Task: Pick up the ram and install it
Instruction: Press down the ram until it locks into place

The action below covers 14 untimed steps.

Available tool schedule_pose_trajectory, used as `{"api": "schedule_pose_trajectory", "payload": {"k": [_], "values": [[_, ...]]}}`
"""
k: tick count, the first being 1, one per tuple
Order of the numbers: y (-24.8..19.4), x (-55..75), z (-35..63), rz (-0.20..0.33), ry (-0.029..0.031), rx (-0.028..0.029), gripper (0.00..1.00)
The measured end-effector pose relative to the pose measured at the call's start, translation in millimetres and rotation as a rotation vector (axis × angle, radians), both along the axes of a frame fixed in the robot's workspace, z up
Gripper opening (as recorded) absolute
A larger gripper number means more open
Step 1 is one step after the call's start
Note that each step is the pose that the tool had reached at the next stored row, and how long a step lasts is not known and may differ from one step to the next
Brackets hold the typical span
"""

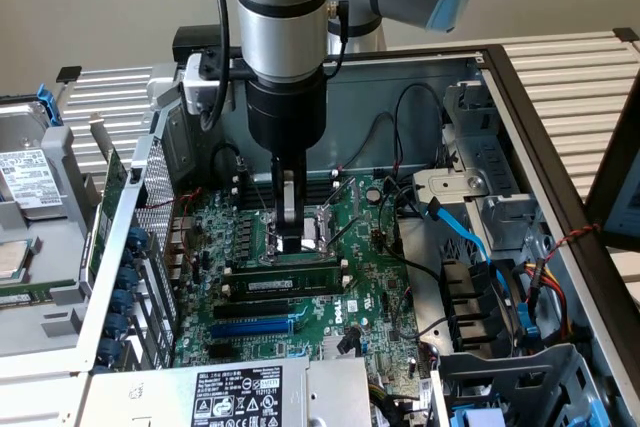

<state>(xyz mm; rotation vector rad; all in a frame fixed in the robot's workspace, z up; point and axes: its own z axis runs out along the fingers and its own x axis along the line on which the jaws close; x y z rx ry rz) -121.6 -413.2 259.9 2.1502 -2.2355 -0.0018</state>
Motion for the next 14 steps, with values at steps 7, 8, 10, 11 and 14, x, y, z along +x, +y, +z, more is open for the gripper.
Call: {"api": "schedule_pose_trajectory", "payload": {"k": [7,8,10,11,14], "values": [[6.2,-0.1,-5.7,0.000,0.0065,-0.0025,0.10],[6.2,-0.1,-6.7,0.000,0.0065,-0.0025,0.10],[6.2,-0.2,-9.7,0.000,0.0066,-0.0028,0.10],[6.3,-0.3,-11.4,0.000,0.0066,-0.0030,0.10],[6.3,-0.6,-14.5,0.000,0.0066,-0.0035,0.10]]}}
